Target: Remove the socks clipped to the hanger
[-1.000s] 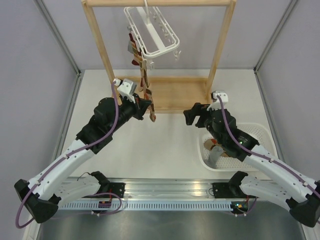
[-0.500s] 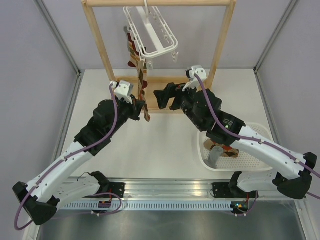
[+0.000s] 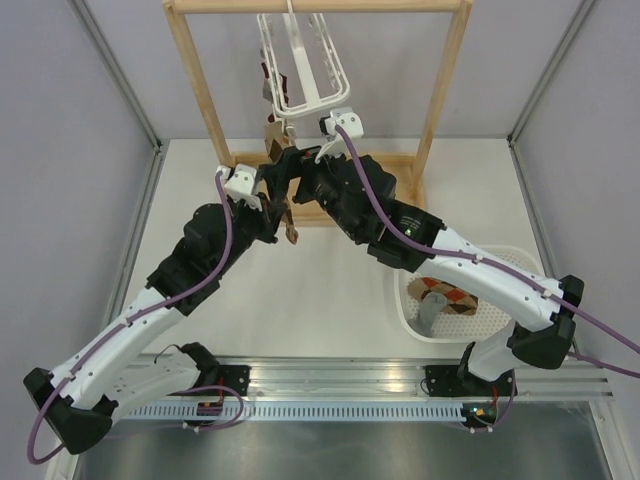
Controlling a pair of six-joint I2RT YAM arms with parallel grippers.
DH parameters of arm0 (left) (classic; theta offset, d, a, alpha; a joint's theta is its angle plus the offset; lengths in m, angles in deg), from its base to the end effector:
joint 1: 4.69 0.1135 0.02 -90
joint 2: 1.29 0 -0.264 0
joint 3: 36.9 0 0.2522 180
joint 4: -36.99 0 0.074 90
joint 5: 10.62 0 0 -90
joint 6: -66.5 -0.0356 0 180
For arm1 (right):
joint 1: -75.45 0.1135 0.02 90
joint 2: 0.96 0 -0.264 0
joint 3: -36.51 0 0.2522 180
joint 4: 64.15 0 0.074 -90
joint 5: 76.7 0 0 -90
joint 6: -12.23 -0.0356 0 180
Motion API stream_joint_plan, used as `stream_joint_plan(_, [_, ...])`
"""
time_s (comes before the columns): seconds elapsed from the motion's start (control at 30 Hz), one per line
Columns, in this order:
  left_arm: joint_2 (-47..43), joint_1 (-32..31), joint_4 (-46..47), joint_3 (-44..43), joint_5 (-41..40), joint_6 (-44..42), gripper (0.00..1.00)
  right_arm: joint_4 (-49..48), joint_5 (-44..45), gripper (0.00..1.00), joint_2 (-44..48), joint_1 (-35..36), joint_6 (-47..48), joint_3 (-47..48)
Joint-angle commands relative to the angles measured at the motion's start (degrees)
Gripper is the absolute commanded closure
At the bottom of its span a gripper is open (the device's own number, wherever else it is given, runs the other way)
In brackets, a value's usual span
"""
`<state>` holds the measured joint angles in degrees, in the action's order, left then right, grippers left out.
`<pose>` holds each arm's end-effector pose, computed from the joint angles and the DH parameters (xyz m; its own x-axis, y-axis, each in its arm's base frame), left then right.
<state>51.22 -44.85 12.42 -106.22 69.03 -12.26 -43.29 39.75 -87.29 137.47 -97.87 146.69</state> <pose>0.1637 -0.1298 0.3812 -0.1984 -0.0835 -0.9766 0.4687 0.8670 -0.1693 0.1733 0.2924 0.4845 -0.1770 0.3226 -0.9298 -0.5549 0.7475 0.3650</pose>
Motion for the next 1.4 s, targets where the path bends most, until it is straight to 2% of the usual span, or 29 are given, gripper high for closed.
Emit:
stream_joint_plan(0.0, [-1.9, -0.3, 1.3, 0.8, 1.8, 0.4, 0.98, -2.1, 0.6, 0.12, -0.7, 1.2, 0.8, 4.1])
stream_joint_plan(0.53, [-4.6, -0.3, 3.9, 3.2, 1.5, 1.8, 0.98, -6.2, 0.8, 0.11, -5.9, 1.6, -0.9, 9.2])
stream_joint_plan(1.0, [-8.0, -0.4, 8.3, 6.5, 3.0, 3.6, 0.98, -5.8, 9.3, 0.09, -8.2, 1.7, 0.9, 11.4])
stream_joint_plan(1.37, [-6.5, -0.4, 8.3, 6.1, 4.2, 2.9, 0.98, -4.5, 7.6, 0.09, -10.3, 1.7, -0.6, 13.8])
